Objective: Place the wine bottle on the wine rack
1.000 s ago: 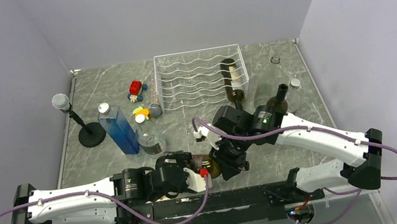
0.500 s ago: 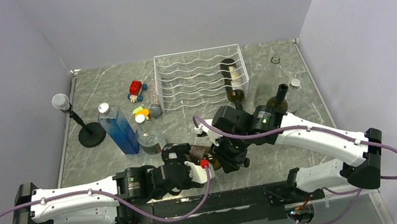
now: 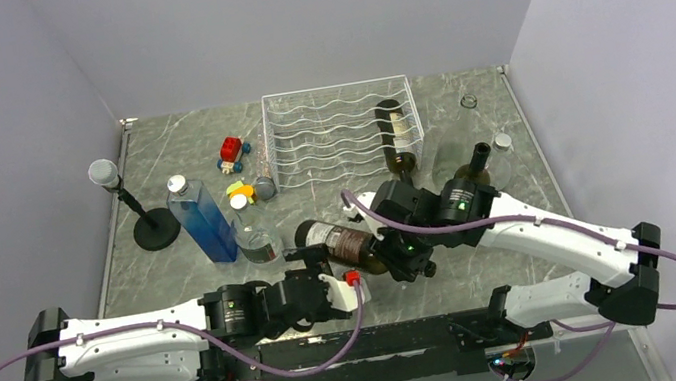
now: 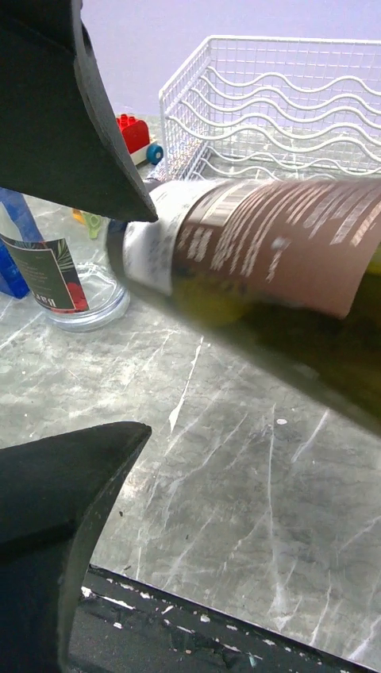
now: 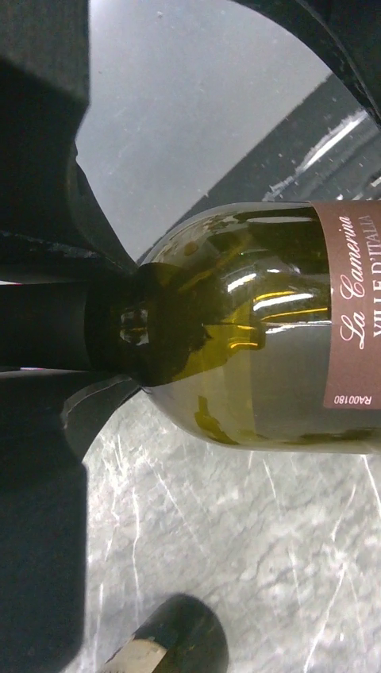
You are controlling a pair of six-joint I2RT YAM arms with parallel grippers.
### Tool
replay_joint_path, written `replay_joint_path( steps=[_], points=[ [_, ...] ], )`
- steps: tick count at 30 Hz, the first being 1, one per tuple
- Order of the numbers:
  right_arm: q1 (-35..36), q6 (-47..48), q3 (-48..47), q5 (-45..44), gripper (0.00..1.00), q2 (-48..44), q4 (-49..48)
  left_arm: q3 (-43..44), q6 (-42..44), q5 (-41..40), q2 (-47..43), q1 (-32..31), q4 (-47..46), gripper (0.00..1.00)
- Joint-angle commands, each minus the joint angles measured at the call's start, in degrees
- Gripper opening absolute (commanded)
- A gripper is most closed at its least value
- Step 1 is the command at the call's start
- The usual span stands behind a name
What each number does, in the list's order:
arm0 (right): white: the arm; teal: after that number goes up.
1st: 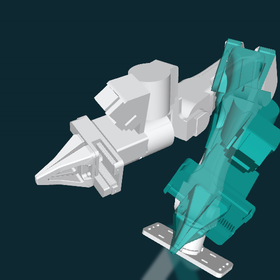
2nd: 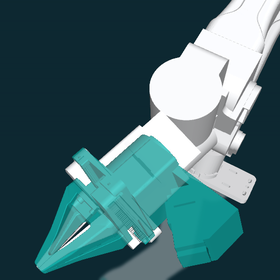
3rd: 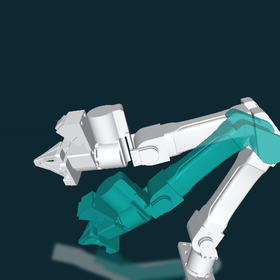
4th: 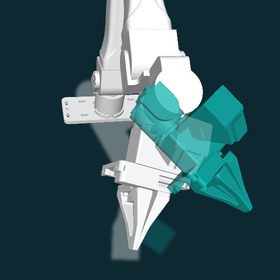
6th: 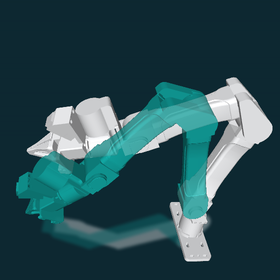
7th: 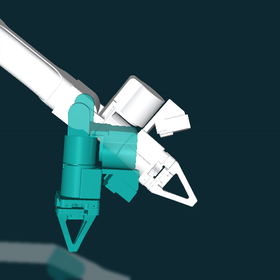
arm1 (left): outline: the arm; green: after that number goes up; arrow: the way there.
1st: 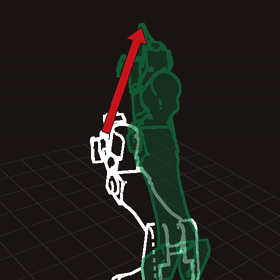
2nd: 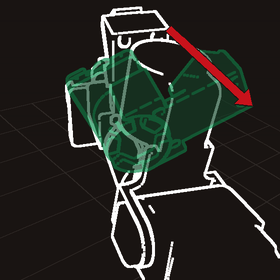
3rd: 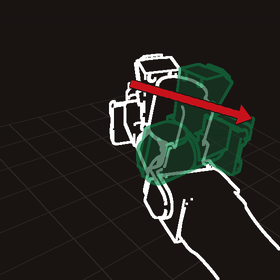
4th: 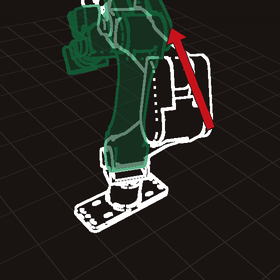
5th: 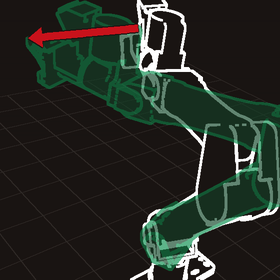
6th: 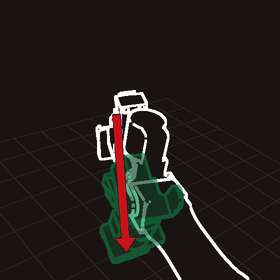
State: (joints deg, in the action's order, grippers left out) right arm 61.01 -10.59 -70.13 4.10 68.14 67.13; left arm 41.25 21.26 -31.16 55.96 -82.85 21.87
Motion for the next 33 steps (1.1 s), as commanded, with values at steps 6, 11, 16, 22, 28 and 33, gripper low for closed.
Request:
replay_joint_path(
  steps=[6, 11, 16, 22, 28, 33],
  points=[
    [-1.7, -5.1, -1.2, -9.3, 0.00, -4.6, -5.1, 0.4, -4.9, 1.5, -4.3, -0.2, -2.9, 0.99],
    [-8.5, -5.9, 8.2, -4.8, 0.00, -8.3, -13.7, -0.4, -9.0, 2.6, -12.0, -0.2, -10.6, 0.99],
    [-14.3, -6.6, 14.0, -2.6, 0.00, -9.2, -19.4, -0.2, -12.8, 2.2, -16.5, -0.2, -15.5, 0.99],
    [-18.4, -9.3, 17.9, -3.0, 0.00, -8.3, -26.0, -0.4, -16.5, 2.7, -16.4, -0.2, -21.4, 0.99],
    [-21.0, -10.4, 19.7, -4.0, 0.00, -5.1, -32.0, 0.3, -18.1, 3.2, -14.5, -0.2, -24.8, 0.99],
    [-22.6, -11.2, 20.6, -5.9, 0.00, -2.5, -36.3, 2.0, -19.0, 2.3, -13.5, -0.2, -23.8, 0.99]
  ],
)
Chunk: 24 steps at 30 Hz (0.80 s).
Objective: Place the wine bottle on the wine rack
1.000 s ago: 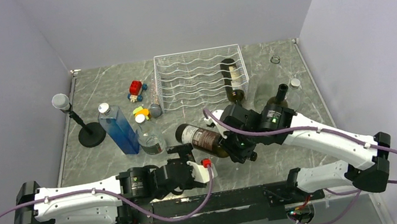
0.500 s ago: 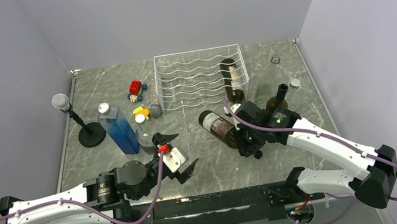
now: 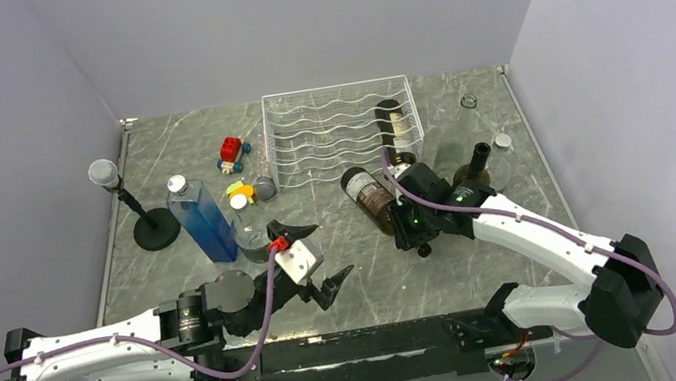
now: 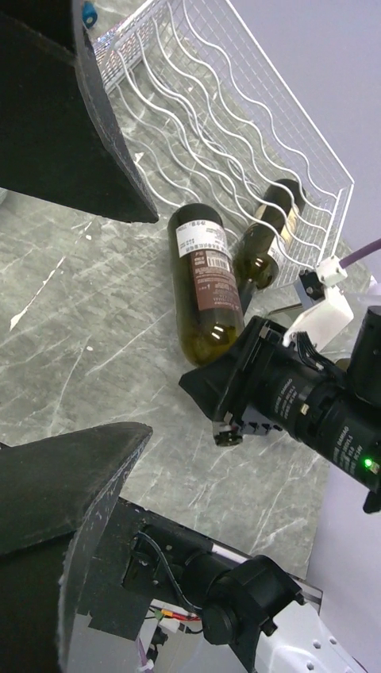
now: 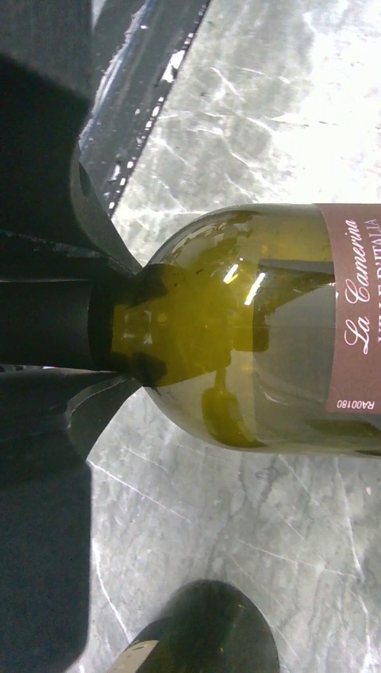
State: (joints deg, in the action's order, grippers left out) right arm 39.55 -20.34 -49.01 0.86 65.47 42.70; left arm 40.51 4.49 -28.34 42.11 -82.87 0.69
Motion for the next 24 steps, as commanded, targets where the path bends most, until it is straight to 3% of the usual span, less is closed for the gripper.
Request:
replay_joint_path(
  steps=[1, 16, 24],
  points=[
    [-1.5, -1.7, -0.2, -3.1, 0.00, 0.5, -12.9, 2.9, -2.2, -0.6, 0.3, -0.2, -2.6, 0.99],
    [-2.9, -6.8, 6.7, -10.1, 0.00, 3.1, -31.5, 1.2, -3.2, -3.4, -7.2, -0.1, -1.9, 0.99],
    [-2.8, -10.7, 8.5, -14.1, 0.00, 8.6, -43.9, 1.8, -2.8, -3.6, -6.1, -0.2, -1.4, 0.99]
  ],
)
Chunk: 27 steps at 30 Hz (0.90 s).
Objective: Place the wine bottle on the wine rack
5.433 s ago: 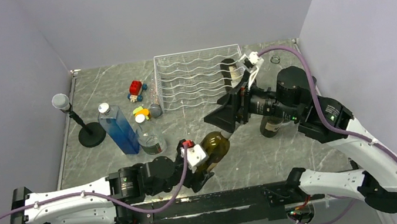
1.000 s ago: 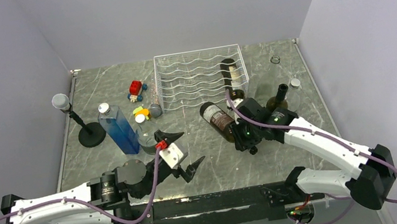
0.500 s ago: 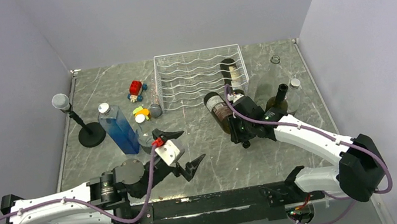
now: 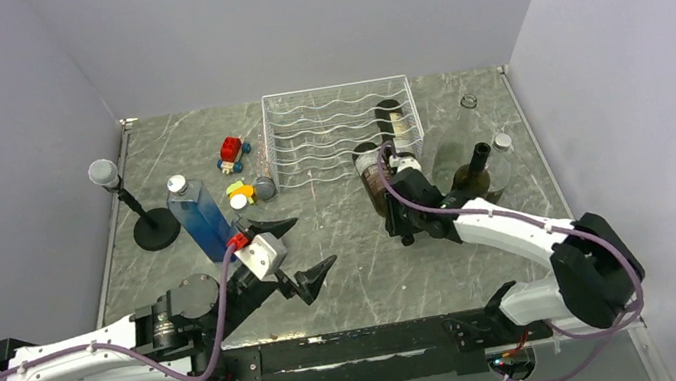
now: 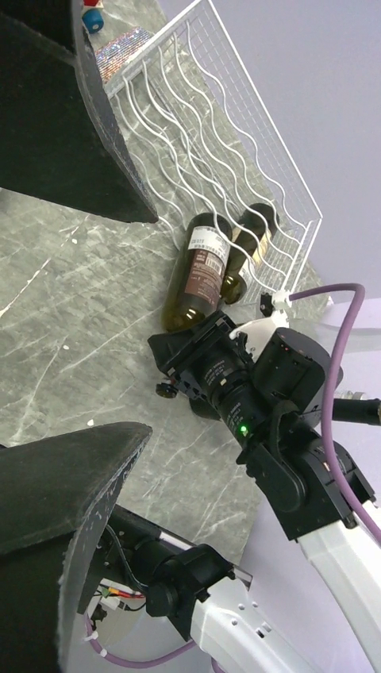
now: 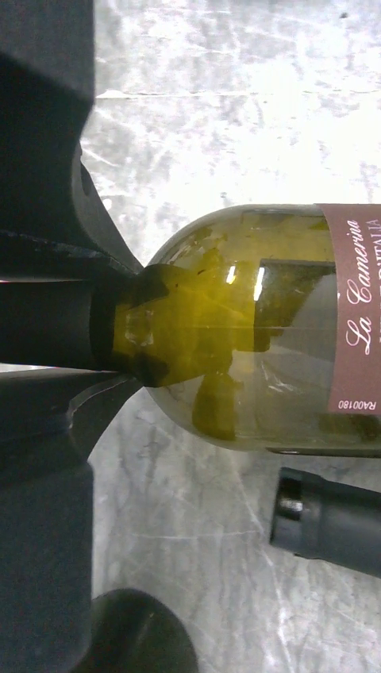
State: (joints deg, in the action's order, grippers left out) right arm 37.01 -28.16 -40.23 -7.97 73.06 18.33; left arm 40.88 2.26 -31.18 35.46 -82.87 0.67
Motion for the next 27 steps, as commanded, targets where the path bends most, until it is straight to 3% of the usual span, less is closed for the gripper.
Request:
replay_joint_path(
  steps=[1, 12, 27],
  points=[
    [-0.3, -3.4, -0.3, -5.7, 0.00, 1.9, -22.0, 1.5, -0.5, -0.9, 0.8, -0.2, -1.4, 0.99],
    [-0.5, -2.8, -5.9, -9.6, 0.00, 13.1, -32.7, 1.7, -1.4, -0.9, 1.0, -0.2, -0.8, 0.99],
    [-2.7, -1.5, -17.9, -9.7, 0.00, 26.2, -32.7, 2.2, -1.8, -0.3, 1.1, -0.1, 1.2, 0.99]
  ],
)
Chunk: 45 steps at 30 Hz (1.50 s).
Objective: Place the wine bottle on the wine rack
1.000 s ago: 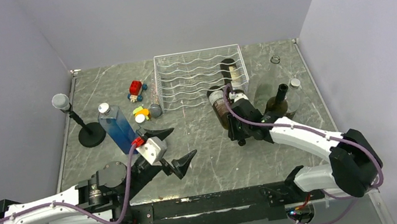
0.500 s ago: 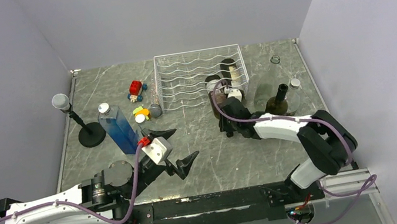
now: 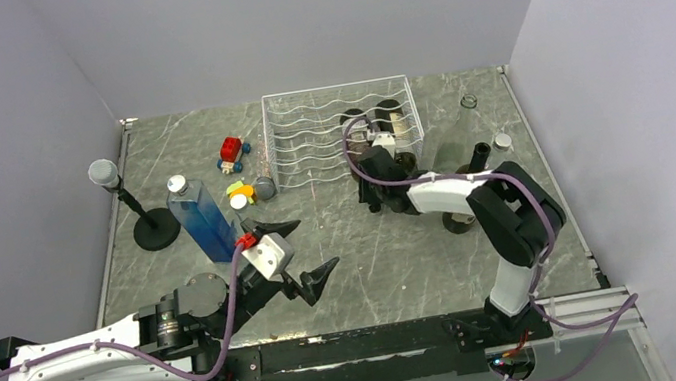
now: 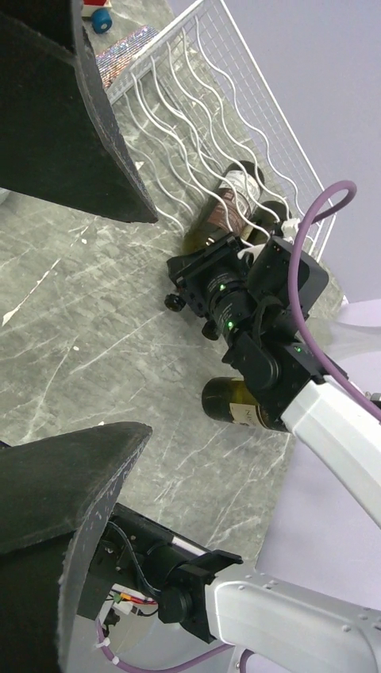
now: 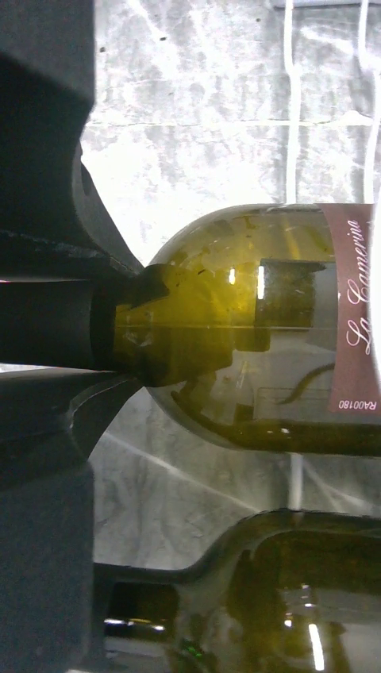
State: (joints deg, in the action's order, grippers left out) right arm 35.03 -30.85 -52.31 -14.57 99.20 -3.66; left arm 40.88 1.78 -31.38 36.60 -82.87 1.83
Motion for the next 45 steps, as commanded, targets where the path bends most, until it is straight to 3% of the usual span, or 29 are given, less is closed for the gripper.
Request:
replay_joint_path(
  steps=[1, 8, 19, 29, 38, 45],
  points=[
    [-0.8, 0.9, -6.4, -3.3, 0.00, 0.6, -9.8, 2.2, -1.3, -0.1, 0.0, -0.1, 0.3, 0.99],
    [-1.6, -1.4, -11.7, -3.1, 0.02, 4.1, -3.0, 2.3, -2.3, 0.4, 0.0, -0.2, 0.9, 0.99],
    [-2.4, -3.2, -17.7, -2.0, 0.49, 8.5, 5.5, 2.9, -3.8, 0.5, 0.4, -0.2, 2.1, 0.99],
    [-2.3, -2.3, -19.6, -2.8, 0.81, 7.8, 12.3, 3.1, -3.3, 1.1, 0.4, -0.2, 2.4, 0.99],
    [-0.6, 2.1, -19.4, -8.3, 0.91, -2.8, 19.2, 4.0, -3.3, 2.2, 0.5, -0.2, 3.9, 0.99],
    [-0.5, 9.3, -20.8, -8.3, 0.92, -15.3, 24.7, 3.8, -2.8, 2.1, 0.6, -0.2, 3.1, 0.99]
  ],
)
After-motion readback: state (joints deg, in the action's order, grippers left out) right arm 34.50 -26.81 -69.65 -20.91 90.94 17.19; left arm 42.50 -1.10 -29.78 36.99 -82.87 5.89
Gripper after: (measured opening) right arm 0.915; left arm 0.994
